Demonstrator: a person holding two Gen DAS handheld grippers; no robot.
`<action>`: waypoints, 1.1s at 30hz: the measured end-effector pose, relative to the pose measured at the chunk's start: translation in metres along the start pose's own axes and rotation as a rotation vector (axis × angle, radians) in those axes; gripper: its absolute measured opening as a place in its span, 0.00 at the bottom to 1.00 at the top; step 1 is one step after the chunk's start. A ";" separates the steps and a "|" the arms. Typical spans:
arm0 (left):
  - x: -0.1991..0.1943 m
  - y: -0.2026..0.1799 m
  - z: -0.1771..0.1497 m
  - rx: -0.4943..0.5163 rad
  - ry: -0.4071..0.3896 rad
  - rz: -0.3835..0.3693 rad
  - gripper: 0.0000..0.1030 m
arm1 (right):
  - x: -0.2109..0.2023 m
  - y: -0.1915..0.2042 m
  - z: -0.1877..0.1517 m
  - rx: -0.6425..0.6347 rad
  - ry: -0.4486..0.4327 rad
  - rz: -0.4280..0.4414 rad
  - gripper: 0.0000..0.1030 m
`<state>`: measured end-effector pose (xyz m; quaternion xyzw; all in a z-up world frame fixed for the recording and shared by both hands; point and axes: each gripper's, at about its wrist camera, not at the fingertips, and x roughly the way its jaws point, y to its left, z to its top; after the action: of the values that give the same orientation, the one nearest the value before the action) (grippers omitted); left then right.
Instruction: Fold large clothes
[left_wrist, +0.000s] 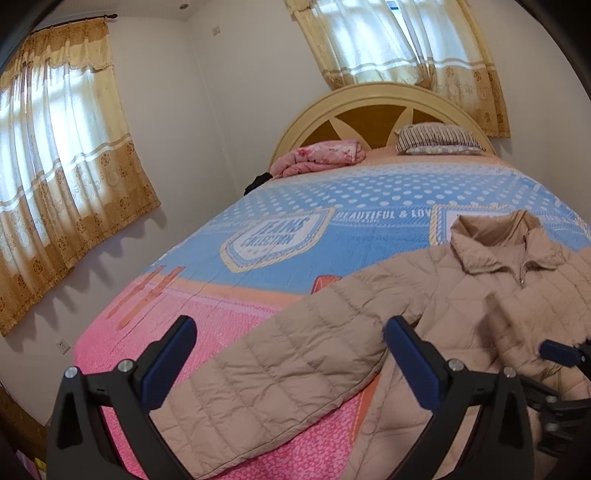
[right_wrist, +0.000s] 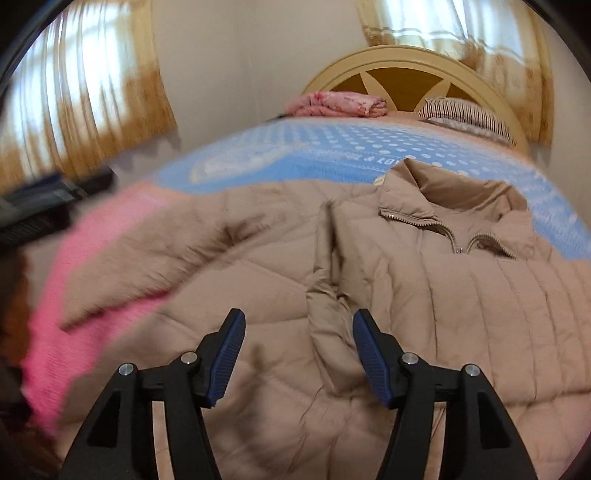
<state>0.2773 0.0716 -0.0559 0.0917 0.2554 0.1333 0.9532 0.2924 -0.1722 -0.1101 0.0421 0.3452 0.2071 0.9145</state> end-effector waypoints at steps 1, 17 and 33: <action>0.000 -0.003 0.002 -0.003 0.002 -0.003 1.00 | -0.008 -0.004 0.001 0.028 -0.022 0.017 0.60; 0.031 -0.153 -0.009 0.211 0.045 -0.068 1.00 | -0.006 -0.082 -0.009 0.246 0.072 -0.227 0.17; 0.079 -0.174 -0.042 0.252 0.182 -0.057 1.00 | 0.006 -0.280 -0.016 0.549 0.040 -0.445 0.13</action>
<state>0.3575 -0.0647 -0.1704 0.1908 0.3580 0.0807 0.9105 0.3842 -0.4261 -0.1880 0.2060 0.4067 -0.0972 0.8847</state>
